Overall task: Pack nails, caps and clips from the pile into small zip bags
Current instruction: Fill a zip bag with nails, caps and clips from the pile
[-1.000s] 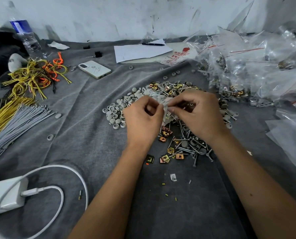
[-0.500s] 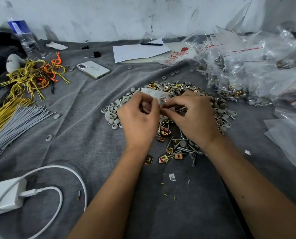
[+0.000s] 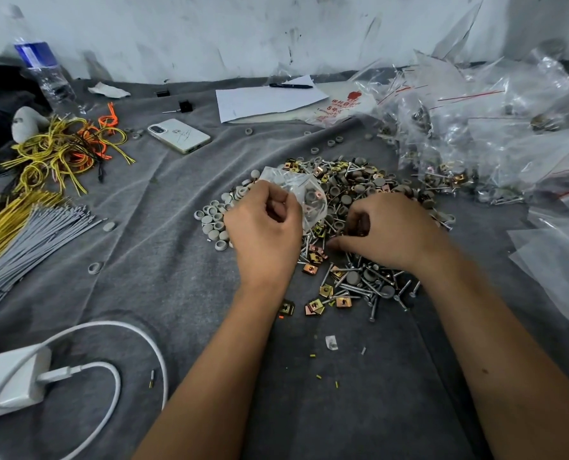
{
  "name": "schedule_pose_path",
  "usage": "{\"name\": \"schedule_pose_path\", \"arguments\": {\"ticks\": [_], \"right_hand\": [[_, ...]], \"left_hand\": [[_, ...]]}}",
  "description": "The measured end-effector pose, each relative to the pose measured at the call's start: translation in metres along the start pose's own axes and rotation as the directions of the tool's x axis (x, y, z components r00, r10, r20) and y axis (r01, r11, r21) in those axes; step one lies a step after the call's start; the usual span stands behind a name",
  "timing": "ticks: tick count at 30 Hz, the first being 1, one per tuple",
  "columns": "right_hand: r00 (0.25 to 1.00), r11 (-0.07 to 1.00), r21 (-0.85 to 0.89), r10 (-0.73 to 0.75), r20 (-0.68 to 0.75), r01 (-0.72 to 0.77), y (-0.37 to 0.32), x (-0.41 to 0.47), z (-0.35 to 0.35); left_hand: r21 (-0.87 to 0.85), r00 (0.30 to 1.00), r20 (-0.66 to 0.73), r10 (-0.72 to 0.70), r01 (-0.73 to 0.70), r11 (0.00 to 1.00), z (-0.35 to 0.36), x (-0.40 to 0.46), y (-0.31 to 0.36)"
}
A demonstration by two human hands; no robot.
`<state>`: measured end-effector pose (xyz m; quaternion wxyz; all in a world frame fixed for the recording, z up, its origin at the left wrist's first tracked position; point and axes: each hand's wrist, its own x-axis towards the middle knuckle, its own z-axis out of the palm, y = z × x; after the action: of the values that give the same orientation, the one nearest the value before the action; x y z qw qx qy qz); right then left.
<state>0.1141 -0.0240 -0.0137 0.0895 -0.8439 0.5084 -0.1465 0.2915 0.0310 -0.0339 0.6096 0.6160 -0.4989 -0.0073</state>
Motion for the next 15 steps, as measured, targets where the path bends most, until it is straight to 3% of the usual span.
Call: {"name": "schedule_pose_path", "arguments": {"ticks": [6,9,15], "right_hand": [[0.997,0.997,0.06,-0.048,0.063,0.044,-0.0047,0.0018,0.0051],[0.998,0.983,0.178,-0.049,-0.037,0.055,-0.0036,0.0027,0.0073],[0.944,0.883,0.463,0.087,-0.319,0.075,-0.0063,0.0034,0.0042]], "left_hand": [[-0.01,0.999,0.052,-0.016,0.016,1.0,0.0013,-0.0002,0.0004],[-0.009,0.998,0.05,-0.03,0.03,1.0,0.0018,-0.0002,-0.0002],[-0.035,0.992,0.101,-0.075,0.079,0.996,0.0022,-0.0009,-0.0008]]}}
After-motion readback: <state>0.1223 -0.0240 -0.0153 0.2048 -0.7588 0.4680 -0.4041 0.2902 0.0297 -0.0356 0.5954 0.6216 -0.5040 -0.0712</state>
